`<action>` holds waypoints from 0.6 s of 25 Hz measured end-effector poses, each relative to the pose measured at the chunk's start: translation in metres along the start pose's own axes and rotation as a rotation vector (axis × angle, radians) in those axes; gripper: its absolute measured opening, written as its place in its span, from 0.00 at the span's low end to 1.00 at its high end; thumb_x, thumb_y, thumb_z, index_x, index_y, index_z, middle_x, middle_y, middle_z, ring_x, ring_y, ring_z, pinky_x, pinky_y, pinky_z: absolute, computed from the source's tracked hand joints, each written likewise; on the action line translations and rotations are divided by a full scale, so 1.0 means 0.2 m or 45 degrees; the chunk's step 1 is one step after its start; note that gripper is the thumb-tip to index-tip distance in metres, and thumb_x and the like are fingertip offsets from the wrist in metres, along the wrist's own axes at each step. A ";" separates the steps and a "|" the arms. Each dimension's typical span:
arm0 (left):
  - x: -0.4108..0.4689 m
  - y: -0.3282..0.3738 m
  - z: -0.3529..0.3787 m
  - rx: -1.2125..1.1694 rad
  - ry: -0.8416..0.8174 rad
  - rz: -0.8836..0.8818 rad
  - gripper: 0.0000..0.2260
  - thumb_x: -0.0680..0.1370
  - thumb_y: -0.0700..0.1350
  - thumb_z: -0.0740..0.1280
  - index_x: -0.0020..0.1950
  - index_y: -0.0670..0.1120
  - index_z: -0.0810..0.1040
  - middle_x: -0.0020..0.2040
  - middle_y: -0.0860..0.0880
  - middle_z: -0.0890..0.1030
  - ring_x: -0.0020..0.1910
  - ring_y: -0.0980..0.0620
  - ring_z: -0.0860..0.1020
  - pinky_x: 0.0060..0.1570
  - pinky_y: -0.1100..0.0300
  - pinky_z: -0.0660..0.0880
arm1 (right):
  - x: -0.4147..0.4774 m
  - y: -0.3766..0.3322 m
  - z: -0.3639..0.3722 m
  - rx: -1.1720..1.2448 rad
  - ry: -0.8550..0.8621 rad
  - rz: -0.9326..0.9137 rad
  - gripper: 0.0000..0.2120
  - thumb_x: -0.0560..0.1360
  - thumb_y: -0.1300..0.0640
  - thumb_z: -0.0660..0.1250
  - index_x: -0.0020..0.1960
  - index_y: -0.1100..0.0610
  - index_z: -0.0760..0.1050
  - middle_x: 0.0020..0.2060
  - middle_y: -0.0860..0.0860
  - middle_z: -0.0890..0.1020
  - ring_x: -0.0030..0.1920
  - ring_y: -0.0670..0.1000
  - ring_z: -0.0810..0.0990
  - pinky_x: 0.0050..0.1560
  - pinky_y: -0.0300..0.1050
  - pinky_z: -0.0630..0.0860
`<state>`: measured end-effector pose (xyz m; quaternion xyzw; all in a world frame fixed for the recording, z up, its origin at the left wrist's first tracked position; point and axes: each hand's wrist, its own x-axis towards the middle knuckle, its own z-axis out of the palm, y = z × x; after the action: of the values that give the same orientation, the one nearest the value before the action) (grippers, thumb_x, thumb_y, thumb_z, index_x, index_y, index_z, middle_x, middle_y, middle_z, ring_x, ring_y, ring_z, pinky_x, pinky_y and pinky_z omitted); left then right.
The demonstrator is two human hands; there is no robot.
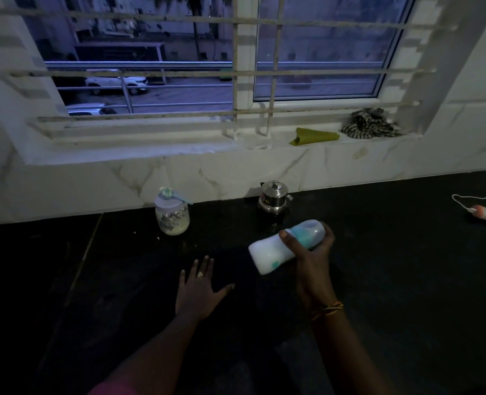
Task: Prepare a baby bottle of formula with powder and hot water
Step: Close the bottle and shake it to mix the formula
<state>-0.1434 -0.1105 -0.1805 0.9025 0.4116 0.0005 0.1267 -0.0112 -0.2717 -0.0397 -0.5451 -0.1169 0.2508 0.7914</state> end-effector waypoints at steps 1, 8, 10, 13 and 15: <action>0.00 0.00 0.00 -0.004 -0.001 -0.002 0.41 0.71 0.72 0.51 0.77 0.49 0.46 0.78 0.53 0.48 0.77 0.52 0.45 0.74 0.47 0.43 | -0.01 0.00 0.00 -0.004 -0.024 0.005 0.37 0.66 0.65 0.72 0.66 0.45 0.58 0.55 0.51 0.72 0.54 0.55 0.77 0.51 0.57 0.79; 0.00 0.01 -0.01 0.008 -0.009 -0.009 0.41 0.72 0.72 0.51 0.77 0.49 0.46 0.78 0.53 0.48 0.77 0.52 0.45 0.74 0.47 0.43 | 0.00 -0.01 0.01 0.052 -0.007 -0.008 0.35 0.67 0.66 0.71 0.64 0.44 0.58 0.55 0.51 0.71 0.53 0.55 0.77 0.51 0.57 0.79; 0.00 0.00 -0.01 0.015 -0.024 -0.005 0.41 0.72 0.72 0.50 0.77 0.49 0.45 0.78 0.53 0.47 0.77 0.52 0.45 0.74 0.47 0.43 | 0.00 0.00 0.02 0.012 -0.049 0.020 0.35 0.67 0.66 0.71 0.65 0.44 0.59 0.54 0.50 0.72 0.53 0.55 0.77 0.52 0.58 0.78; -0.01 0.00 -0.01 0.018 -0.016 -0.003 0.41 0.72 0.72 0.50 0.77 0.49 0.45 0.78 0.53 0.47 0.77 0.52 0.45 0.74 0.47 0.43 | -0.01 -0.01 0.02 0.040 -0.039 0.029 0.36 0.67 0.67 0.71 0.66 0.45 0.58 0.53 0.50 0.72 0.52 0.54 0.77 0.50 0.57 0.79; 0.00 0.01 -0.01 0.016 -0.009 -0.008 0.42 0.71 0.73 0.50 0.77 0.49 0.45 0.78 0.53 0.48 0.77 0.51 0.45 0.74 0.48 0.43 | 0.00 -0.01 0.02 0.113 0.000 0.036 0.37 0.68 0.66 0.70 0.68 0.45 0.56 0.53 0.50 0.72 0.52 0.54 0.77 0.48 0.55 0.79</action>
<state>-0.1431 -0.1114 -0.1788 0.9020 0.4139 -0.0058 0.1224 -0.0122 -0.2696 -0.0361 -0.5109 -0.0979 0.2668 0.8113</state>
